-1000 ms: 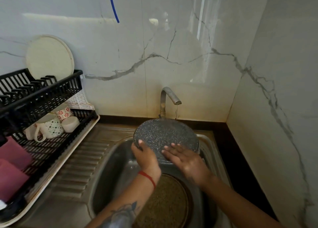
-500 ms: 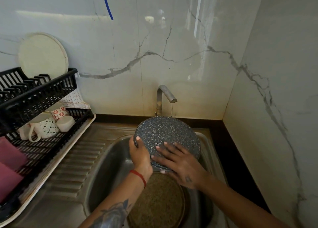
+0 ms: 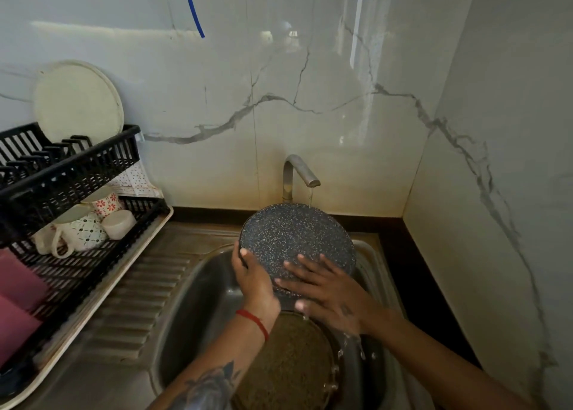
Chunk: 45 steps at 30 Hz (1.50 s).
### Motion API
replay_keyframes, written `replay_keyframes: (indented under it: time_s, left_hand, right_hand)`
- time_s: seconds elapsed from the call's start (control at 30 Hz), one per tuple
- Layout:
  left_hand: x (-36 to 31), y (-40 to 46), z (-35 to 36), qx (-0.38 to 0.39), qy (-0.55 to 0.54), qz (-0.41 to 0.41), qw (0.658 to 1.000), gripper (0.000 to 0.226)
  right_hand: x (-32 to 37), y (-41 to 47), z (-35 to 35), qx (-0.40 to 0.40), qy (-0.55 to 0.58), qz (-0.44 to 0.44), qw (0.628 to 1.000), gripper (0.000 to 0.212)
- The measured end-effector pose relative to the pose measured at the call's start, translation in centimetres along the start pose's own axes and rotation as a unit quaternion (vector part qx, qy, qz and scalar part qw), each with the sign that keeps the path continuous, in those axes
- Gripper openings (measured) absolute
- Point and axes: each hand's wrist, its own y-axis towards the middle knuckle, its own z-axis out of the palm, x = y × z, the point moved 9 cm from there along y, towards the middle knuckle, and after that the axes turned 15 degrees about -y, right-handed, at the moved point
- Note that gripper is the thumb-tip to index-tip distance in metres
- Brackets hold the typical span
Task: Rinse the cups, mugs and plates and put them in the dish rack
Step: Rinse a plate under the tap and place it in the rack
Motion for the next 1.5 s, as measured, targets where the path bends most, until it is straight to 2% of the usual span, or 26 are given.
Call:
replay_keyframes:
  time_s: [0.13, 0.27, 0.33, 0.53, 0.63, 0.7, 0.77, 0.83, 0.9, 1.0, 1.1, 1.17, 1.3, 1.4, 1.5]
  left_hand:
    - [1.5, -0.1, -0.5, 0.018, -0.017, -0.074, 0.997, 0.039]
    - [2.5, -0.3, -0.4, 0.027, -0.018, -0.097, 0.995, 0.041]
    - [2.8, -0.5, -0.3, 0.027, -0.006, -0.103, 0.994, 0.041]
    - [2.3, 0.4, -0.6, 0.039, 0.021, -0.13, 0.991, 0.044]
    - [2.2, 0.9, -1.2, 0.05, 0.001, -0.177, 0.983, 0.051]
    - [2.2, 1.0, -1.2, 0.067, -0.026, -0.199, 0.977, 0.052]
    - [2.5, 1.0, -1.3, 0.068, -0.05, -0.215, 0.973, 0.048]
    - [3.4, 0.3, -1.1, 0.068, -0.069, -0.249, 0.964, 0.044]
    - [4.7, -0.5, -0.6, 0.077, -0.073, -0.284, 0.953, 0.046]
    - [5.6, -1.3, 0.1, 0.084, -0.077, -0.324, 0.939, 0.057]
    - [5.1, -0.9, 0.3, 0.091, -0.086, -0.33, 0.936, 0.06]
    - [4.2, -0.3, 0.1, 0.092, -0.079, -0.307, 0.944, 0.055]
    - [3.0, 0.8, 0.0, 0.088, -0.093, -0.284, 0.95, 0.054]
    - [2.5, 1.5, -0.4, 0.074, -0.106, -0.261, 0.957, 0.054]
    - [2.6, 1.7, -0.7, 0.083, -0.097, -0.254, 0.959, 0.056]
  right_hand:
    - [-5.9, 0.2, 2.2, 0.043, -0.025, 0.123, 0.991, 0.058]
    - [-9.4, 2.1, 2.2, 0.082, -0.046, 0.242, 0.966, 0.073]
    - [-8.1, 4.1, 1.3, 0.067, -0.04, 0.242, 0.967, 0.074]
    - [0.4, 7.1, 0.9, 0.006, -0.067, 0.053, 0.996, 0.058]
    - [0.2, 6.1, 1.2, -0.003, -0.053, 0.022, 0.998, 0.059]
    - [-3.1, 5.2, 1.4, -0.006, -0.046, 0.104, 0.994, 0.063]
    - [-7.6, 4.1, 1.9, 0.017, -0.013, 0.25, 0.968, 0.073]
    - [-9.5, 4.1, 2.1, 0.05, -0.005, 0.331, 0.942, 0.082]
    - [-7.8, 6.3, 1.6, 0.041, -0.026, 0.302, 0.952, 0.085]
    - [-3.3, 9.7, 1.3, 0.023, -0.049, 0.175, 0.983, 0.08]
    - [-4.2, 10.1, 0.8, 0.029, -0.064, 0.133, 0.989, 0.071]
    - [-6.7, 9.2, 0.3, 0.04, -0.047, 0.15, 0.987, 0.064]
    - [-11.1, 5.3, 0.9, 0.055, -0.006, 0.289, 0.956, 0.066]
    - [-9.0, 2.3, 2.9, 0.042, 0.011, 0.362, 0.931, 0.076]
    - [-6.9, 1.0, 4.8, 0.037, 0.044, 0.379, 0.923, 0.089]
